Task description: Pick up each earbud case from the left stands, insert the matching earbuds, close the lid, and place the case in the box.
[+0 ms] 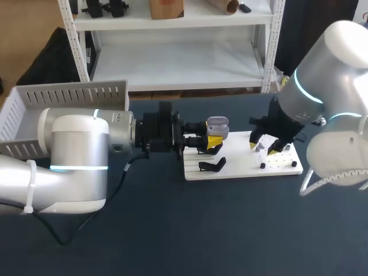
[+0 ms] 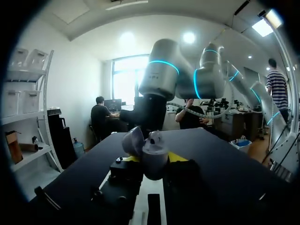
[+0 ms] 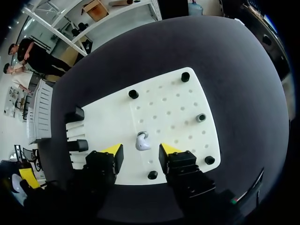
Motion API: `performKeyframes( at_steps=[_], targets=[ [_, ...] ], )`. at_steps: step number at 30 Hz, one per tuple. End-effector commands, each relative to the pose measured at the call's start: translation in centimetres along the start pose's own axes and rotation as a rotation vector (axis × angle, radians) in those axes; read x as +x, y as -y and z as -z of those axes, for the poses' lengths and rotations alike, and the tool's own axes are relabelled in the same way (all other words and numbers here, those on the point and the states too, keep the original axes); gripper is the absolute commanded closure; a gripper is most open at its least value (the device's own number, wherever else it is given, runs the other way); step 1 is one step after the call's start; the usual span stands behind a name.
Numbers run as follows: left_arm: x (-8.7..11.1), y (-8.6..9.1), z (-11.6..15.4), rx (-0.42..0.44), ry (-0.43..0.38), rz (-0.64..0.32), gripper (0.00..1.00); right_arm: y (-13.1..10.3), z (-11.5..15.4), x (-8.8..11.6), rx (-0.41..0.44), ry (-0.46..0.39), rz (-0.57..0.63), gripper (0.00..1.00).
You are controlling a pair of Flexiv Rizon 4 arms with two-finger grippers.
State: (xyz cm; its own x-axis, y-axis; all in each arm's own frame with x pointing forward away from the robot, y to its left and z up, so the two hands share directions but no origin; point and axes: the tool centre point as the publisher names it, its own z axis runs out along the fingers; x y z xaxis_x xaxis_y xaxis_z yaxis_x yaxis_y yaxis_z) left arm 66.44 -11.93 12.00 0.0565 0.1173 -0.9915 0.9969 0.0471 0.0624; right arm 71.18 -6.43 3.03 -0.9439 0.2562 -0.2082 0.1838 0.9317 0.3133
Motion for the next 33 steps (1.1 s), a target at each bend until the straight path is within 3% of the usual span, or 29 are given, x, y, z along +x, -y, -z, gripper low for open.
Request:
performKeyframes(
  at_steps=[1,13,22,33],
  targets=[
    [0.06,0.06,-0.02,-0.003,0.002,-0.001,1.00,-0.09,-0.27,-0.22,-0.010,-0.003,0.008,0.52],
    [0.06,0.06,-0.02,-0.003,0.002,-0.001,1.00,-0.18,-0.42,-0.33,-0.016,-0.006,0.038,0.55],
    [0.06,0.06,-0.02,-0.003,0.002,-0.001,1.00,-0.07,-0.52,-0.39,-0.012,-0.004,0.030,0.66],
    [0.06,0.06,-0.02,-0.003,0.002,-0.001,1.00,0.02,-0.53,-0.39,-0.003,-0.002,0.021,0.65]
  ],
)
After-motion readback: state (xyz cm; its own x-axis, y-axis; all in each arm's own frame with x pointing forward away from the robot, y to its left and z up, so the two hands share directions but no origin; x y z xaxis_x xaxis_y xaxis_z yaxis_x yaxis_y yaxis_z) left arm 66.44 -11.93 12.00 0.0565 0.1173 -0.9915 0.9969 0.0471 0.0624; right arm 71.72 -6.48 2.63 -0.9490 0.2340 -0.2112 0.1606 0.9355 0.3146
